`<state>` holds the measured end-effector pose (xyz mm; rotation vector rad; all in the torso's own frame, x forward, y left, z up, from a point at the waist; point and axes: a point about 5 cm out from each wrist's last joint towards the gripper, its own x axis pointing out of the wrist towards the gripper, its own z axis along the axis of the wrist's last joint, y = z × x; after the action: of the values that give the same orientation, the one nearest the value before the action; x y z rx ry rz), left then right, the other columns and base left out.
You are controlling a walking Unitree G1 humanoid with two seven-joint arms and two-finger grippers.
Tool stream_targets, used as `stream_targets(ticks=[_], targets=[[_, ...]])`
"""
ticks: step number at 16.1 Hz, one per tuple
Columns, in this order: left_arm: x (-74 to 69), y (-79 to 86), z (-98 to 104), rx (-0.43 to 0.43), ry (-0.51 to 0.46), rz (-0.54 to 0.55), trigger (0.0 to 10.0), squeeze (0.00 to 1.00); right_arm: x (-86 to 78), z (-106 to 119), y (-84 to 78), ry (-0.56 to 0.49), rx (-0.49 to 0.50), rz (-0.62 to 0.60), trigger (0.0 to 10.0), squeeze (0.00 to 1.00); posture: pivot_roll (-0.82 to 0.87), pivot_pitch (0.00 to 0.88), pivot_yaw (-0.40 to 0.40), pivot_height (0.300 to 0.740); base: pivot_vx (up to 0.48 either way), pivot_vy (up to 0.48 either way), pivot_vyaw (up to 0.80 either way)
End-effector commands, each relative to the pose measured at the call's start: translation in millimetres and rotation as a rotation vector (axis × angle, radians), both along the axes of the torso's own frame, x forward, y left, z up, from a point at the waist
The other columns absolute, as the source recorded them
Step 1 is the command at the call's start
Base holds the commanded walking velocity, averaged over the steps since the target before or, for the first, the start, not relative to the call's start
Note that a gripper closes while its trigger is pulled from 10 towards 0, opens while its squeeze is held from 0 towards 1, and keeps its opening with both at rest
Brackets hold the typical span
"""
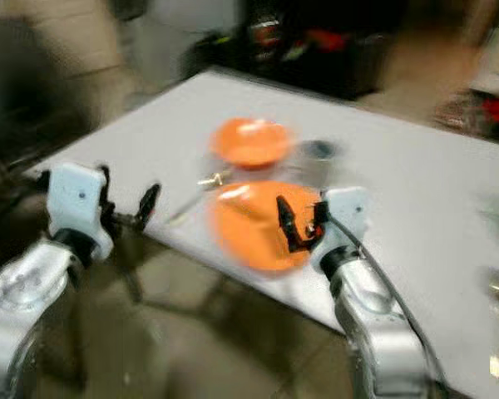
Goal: Setting the table
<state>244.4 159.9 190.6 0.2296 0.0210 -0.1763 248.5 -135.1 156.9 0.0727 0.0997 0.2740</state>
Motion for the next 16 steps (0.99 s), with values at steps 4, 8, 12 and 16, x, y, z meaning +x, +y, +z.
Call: stream_targets(ticks=[4,8,12,16], targets=[[0.5,2.0,-0.7,0.001,0.014,0.011,10.0,0.00,-0.9,1.6,2.5,-0.014,0.007,0.014,10.0,0.00,0.01,0.006,0.003,0.740,0.000,0.345,0.80],[1.3,4.9,-1.2,-0.016,0.015,0.033,10.0,0.00,-0.6,1.4,4.3,-0.016,0.010,0.023,10.0,0.00,0.01,0.000,-0.003,0.740,0.000,0.356,0.80],[1.3,4.3,-0.5,-0.016,0.011,0.039,10.0,0.00,-0.7,0.2,4.8,-0.012,0.016,0.028,10.0,0.00,0.01,0.000,-0.002,0.740,0.000,0.354,0.80],[1.6,5.4,0.2,-0.009,0.000,0.034,10.0,0.00,0.8,-5.8,-0.3,0.029,0.088,-0.041,10.0,0.00,0.01,0.000,0.000,0.740,0.000,0.258,0.40]])
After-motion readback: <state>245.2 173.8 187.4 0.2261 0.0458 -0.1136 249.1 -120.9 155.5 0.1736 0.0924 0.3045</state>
